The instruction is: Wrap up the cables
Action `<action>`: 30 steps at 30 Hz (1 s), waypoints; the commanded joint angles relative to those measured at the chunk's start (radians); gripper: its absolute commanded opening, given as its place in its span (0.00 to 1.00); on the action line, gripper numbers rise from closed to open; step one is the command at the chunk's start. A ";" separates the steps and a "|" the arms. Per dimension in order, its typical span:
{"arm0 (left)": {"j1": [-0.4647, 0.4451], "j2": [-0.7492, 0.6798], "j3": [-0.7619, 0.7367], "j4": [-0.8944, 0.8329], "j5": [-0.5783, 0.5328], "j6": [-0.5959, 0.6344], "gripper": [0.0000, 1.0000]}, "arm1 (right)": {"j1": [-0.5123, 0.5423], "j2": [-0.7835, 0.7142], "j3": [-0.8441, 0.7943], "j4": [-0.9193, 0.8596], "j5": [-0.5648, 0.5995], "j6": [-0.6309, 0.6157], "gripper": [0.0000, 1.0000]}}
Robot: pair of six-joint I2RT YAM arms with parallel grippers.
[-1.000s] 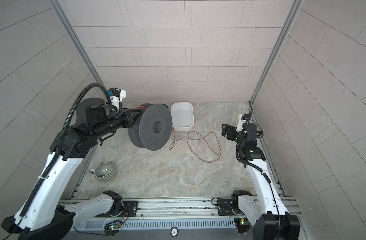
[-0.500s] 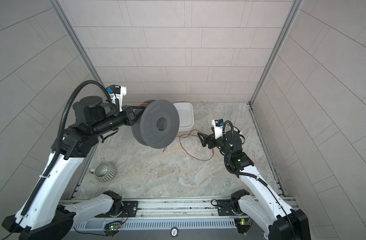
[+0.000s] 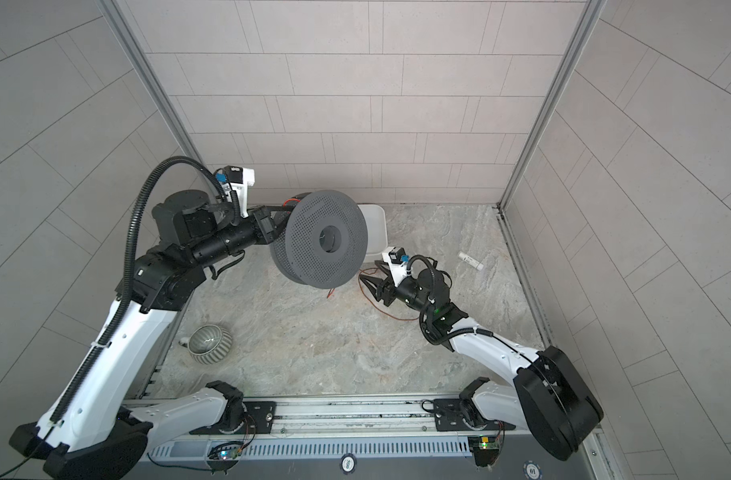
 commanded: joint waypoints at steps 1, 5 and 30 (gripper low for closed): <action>0.001 -0.020 0.010 0.108 0.014 -0.027 0.00 | 0.009 0.040 0.013 0.226 -0.042 0.071 0.62; 0.001 -0.023 0.004 0.124 0.010 -0.034 0.00 | 0.033 0.139 0.039 0.355 -0.059 0.139 0.61; 0.001 -0.069 -0.086 0.234 -0.324 -0.051 0.00 | 0.094 0.357 0.051 0.494 -0.007 0.240 0.00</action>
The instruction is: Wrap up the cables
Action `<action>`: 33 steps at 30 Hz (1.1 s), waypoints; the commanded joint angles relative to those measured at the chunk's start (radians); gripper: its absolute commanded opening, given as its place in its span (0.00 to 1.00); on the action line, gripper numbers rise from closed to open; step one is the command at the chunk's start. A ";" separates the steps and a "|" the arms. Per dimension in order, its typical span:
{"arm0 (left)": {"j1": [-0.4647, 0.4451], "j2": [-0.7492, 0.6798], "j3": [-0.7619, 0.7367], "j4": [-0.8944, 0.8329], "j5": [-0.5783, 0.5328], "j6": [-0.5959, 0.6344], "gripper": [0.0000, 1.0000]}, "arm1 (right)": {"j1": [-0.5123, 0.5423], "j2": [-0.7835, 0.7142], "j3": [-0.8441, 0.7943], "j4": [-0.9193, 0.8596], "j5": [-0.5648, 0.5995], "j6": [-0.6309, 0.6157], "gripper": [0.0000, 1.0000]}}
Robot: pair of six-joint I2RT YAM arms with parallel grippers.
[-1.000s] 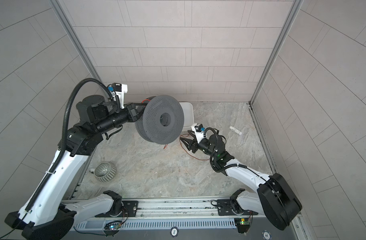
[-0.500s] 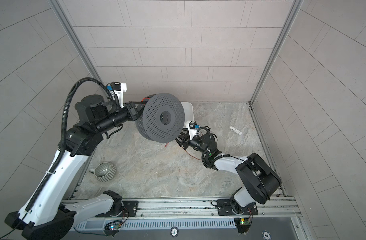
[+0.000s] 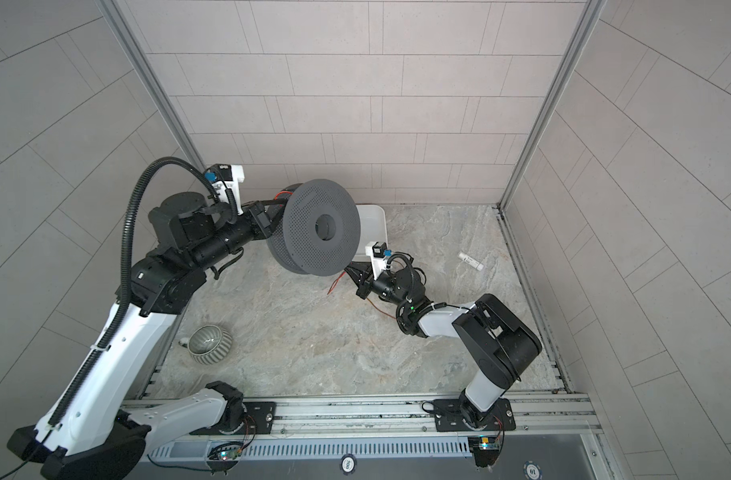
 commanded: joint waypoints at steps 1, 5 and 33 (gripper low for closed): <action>0.002 -0.054 -0.073 0.203 -0.159 -0.047 0.00 | 0.011 -0.039 -0.043 0.001 0.012 0.013 0.00; 0.001 -0.067 -0.177 0.327 -0.260 -0.078 0.00 | 0.040 -0.088 -0.055 -0.084 0.034 0.004 0.00; -0.345 0.168 -0.138 0.348 -0.860 0.432 0.00 | 0.208 -0.414 0.488 -1.342 0.374 -0.336 0.00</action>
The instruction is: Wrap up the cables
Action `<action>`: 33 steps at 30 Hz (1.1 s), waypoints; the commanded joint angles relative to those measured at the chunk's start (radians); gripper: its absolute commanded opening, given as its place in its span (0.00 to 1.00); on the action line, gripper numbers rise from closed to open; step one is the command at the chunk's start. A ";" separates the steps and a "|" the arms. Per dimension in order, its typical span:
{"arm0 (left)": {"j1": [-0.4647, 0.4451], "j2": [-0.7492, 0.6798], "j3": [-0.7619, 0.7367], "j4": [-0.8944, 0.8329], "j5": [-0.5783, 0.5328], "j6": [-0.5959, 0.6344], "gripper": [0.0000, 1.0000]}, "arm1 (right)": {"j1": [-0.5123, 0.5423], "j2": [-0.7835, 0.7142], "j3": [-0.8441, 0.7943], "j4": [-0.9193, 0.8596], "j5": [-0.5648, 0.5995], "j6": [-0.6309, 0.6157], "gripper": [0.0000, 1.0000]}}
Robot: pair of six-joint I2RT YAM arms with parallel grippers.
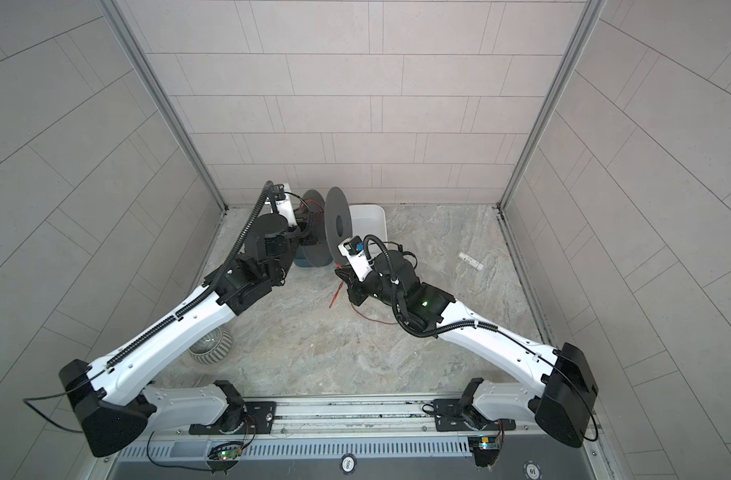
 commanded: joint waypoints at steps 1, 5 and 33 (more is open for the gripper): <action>-0.031 0.011 0.062 0.021 -0.130 0.139 0.00 | 0.000 -0.026 0.078 -0.101 0.096 -0.037 0.00; -0.058 0.042 0.096 -0.027 -0.188 0.194 0.00 | 0.000 -0.037 0.112 -0.133 0.207 0.000 0.00; -0.164 0.114 0.241 -0.243 -0.240 0.226 0.00 | 0.000 -0.109 -0.177 0.379 0.418 0.017 0.28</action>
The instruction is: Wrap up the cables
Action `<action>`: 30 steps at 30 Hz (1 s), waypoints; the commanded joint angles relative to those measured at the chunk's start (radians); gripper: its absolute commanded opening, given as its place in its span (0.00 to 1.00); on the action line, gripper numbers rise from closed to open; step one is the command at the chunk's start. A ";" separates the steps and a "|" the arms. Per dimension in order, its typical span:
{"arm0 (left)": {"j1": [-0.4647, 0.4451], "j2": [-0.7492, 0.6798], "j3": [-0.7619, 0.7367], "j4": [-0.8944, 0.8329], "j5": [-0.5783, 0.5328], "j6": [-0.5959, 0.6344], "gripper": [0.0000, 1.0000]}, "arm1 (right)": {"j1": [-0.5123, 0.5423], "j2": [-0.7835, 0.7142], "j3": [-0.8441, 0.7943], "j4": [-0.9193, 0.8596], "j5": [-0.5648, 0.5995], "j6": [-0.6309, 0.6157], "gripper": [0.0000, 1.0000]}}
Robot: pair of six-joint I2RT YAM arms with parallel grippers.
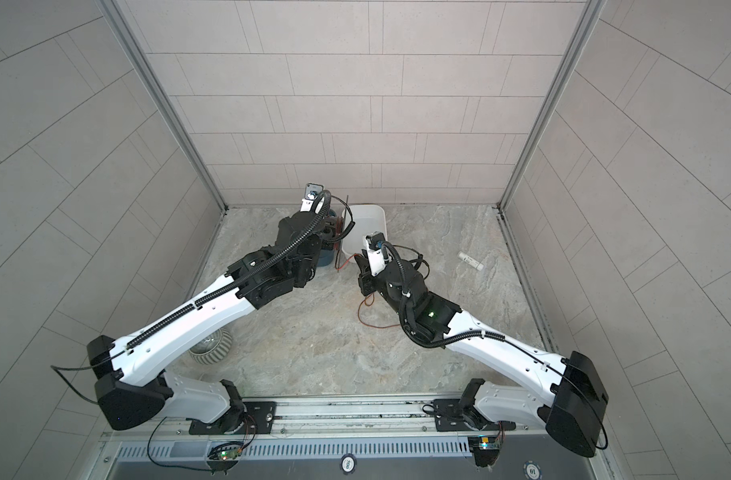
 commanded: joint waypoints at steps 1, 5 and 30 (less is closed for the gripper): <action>-0.008 -0.017 0.032 -0.030 -0.011 0.011 0.00 | -0.015 -0.034 -0.021 0.145 0.047 -0.011 0.28; -0.015 -0.019 0.014 -0.048 0.005 -0.011 0.00 | -0.015 -0.024 -0.005 0.155 0.063 -0.039 0.28; -0.025 0.032 0.019 -0.164 0.058 -0.079 0.00 | -0.018 -0.052 0.083 0.191 0.038 -0.067 0.29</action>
